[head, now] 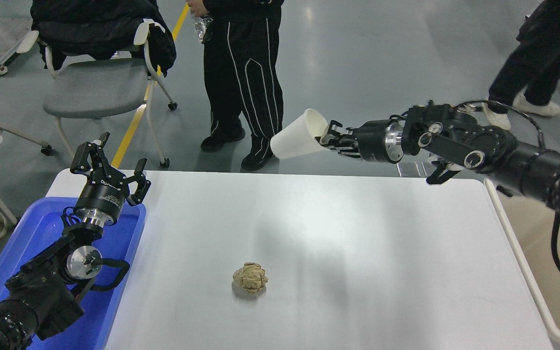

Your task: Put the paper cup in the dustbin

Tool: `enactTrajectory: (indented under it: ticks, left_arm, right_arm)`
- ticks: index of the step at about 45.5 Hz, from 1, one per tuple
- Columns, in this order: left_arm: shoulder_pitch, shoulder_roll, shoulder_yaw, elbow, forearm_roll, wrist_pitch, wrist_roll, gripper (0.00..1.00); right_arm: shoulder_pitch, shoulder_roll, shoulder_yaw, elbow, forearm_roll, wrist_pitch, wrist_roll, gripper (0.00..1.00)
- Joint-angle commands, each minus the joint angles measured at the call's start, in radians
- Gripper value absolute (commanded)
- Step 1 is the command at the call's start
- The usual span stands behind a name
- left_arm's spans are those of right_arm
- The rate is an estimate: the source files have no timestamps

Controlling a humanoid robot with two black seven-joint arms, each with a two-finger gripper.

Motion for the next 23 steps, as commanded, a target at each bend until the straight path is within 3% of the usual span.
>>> enactTrajectory:
  ticks: [1,9,16,23]
  left_arm:
    - [0.000,0.000,0.000,0.000,0.000,0.000,-0.001,1.00]
    - [0.000,0.000,0.000,0.000,0.000,0.000,-0.001,1.00]
    - [0.000,0.000,0.000,0.000,0.000,0.000,-0.001,1.00]
    - [0.000,0.000,0.000,0.000,0.000,0.000,0.001,1.00]
  right_arm:
    - [-0.046,-0.134,0.043,-0.103,0.133,0.000,-0.004,0.00]
    - [-0.115,-0.163,0.044,-0.261,0.228,-0.009,-0.008,0.00]
    - [-0.223,-0.160,0.044,-0.537,0.236,-0.009,-0.048,0.00]
    - [-0.303,-0.154,0.052,-0.683,0.236,-0.027,-0.096,0.00]
